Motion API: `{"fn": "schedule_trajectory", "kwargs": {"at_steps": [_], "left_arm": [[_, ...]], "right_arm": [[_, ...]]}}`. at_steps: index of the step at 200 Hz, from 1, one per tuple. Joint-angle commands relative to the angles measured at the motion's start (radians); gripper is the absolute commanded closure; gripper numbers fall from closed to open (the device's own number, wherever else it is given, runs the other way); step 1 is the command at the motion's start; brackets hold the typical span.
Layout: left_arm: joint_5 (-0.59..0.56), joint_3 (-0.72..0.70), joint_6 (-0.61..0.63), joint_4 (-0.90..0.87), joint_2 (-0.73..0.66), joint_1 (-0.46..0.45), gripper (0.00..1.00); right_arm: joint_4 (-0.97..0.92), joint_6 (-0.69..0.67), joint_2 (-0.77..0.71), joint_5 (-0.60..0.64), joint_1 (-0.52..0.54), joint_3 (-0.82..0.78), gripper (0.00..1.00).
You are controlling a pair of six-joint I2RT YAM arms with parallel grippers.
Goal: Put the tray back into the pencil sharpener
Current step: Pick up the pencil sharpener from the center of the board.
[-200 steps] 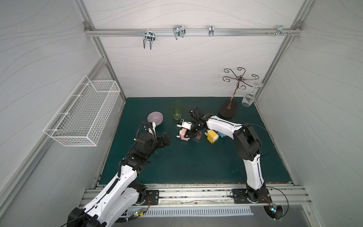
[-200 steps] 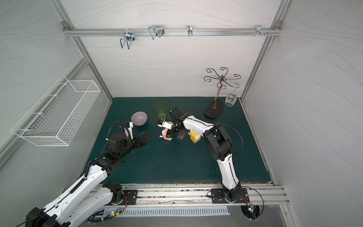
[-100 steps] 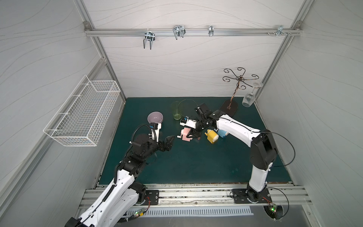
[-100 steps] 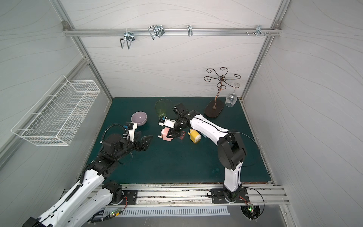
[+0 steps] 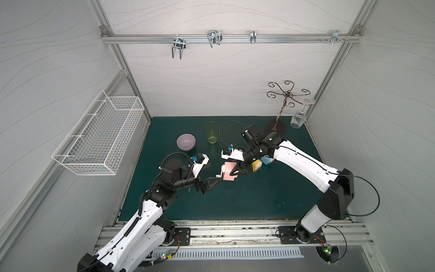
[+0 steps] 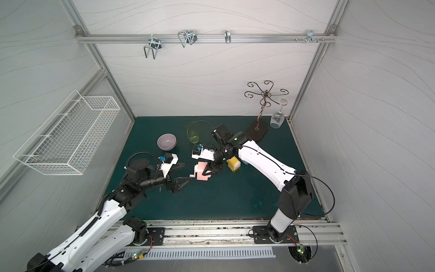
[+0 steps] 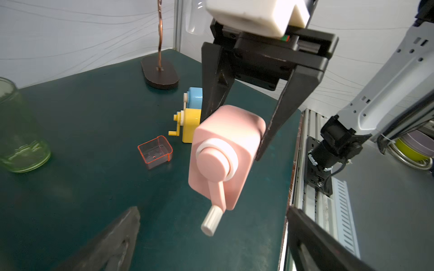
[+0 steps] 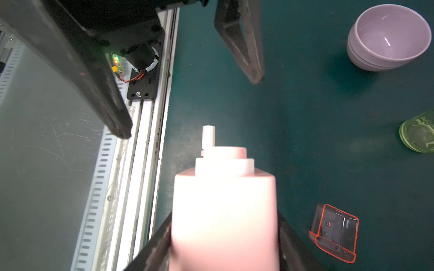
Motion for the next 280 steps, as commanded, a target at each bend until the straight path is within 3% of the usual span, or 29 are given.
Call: {"fn": "schedule_trajectory", "kwargs": {"at_steps": [1, 84, 158, 187, 229, 280], "left_arm": [[0.078, 0.046, 0.032, 0.08, 0.009, -0.007, 0.01], [0.115, 0.062, 0.025, 0.137, 0.063, -0.051, 0.01], [0.186, 0.069, 0.014, 0.159, 0.077, -0.083, 0.01], [0.201, 0.08, 0.034, 0.141, 0.084, -0.089, 0.09], [0.221, 0.101, 0.07, 0.097, 0.097, -0.097, 0.3], [0.225, 0.115, 0.08, 0.073, 0.101, -0.103, 0.36]], "right_arm": [[-0.057, -0.011, -0.048, -0.046, 0.009, 0.013, 0.82], [-0.121, -0.01, -0.045, -0.043, 0.045, 0.075, 0.84], [-0.164, -0.018, -0.016, -0.125, 0.058, 0.16, 0.85], [-0.185, -0.027, 0.007, -0.127, 0.074, 0.191, 0.85], [-0.206, -0.04, 0.027, -0.098, 0.09, 0.211, 0.86], [-0.253, -0.084, 0.046, -0.015, 0.126, 0.231, 0.88]]}}
